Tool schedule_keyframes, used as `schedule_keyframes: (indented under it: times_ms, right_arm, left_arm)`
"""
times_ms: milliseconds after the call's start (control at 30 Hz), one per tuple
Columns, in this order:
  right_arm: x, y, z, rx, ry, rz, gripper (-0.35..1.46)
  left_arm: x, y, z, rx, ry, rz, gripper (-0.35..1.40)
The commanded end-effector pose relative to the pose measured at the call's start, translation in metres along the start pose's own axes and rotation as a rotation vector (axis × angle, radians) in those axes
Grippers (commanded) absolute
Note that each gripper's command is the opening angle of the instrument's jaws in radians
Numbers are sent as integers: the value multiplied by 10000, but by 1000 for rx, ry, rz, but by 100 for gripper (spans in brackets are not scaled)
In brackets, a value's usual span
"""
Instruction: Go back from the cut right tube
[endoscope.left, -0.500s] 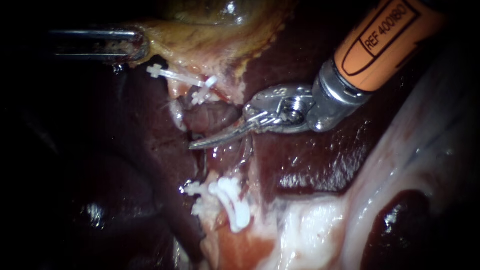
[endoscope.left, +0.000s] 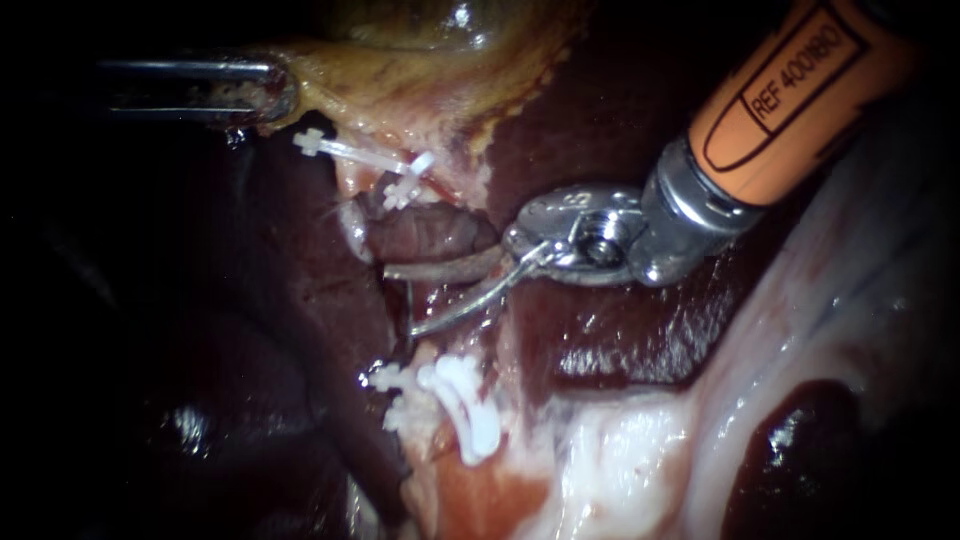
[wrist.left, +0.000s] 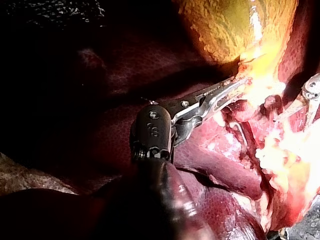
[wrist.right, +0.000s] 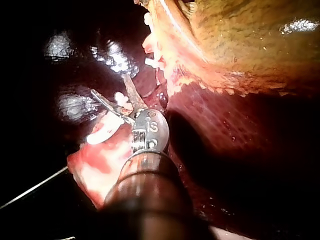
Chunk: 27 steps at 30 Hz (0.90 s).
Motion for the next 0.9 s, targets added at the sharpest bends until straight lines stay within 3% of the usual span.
schedule_keyframes:
  times_ms: [33,167,267,400,567,733,900]
  right_arm:
    - [0,0,0,-16,9,-2,143]
    - [-2,0,-4,-51,20,-20,143]
    - [-6,-3,-13,-134,-17,-75,143]
    - [-13,-12,-34,-257,-143,-198,143]
    - [-7,-20,-66,-386,-295,-304,143]
    - [-7,-27,-92,-454,-401,-344,143]
    - [-28,-39,-110,-530,-491,-330,143]
  left_arm:
    - [0,0,0,-1,0,0,-35]
    - [0,0,-1,-1,0,0,-35]
    - [0,-1,-1,-2,0,0,-35]
    - [0,-2,-1,-2,0,0,-35]
    - [-1,-2,-1,-1,0,1,-35]
    - [-2,-2,-1,-1,0,1,-35]
    - [-3,-2,-1,0,0,2,-35]
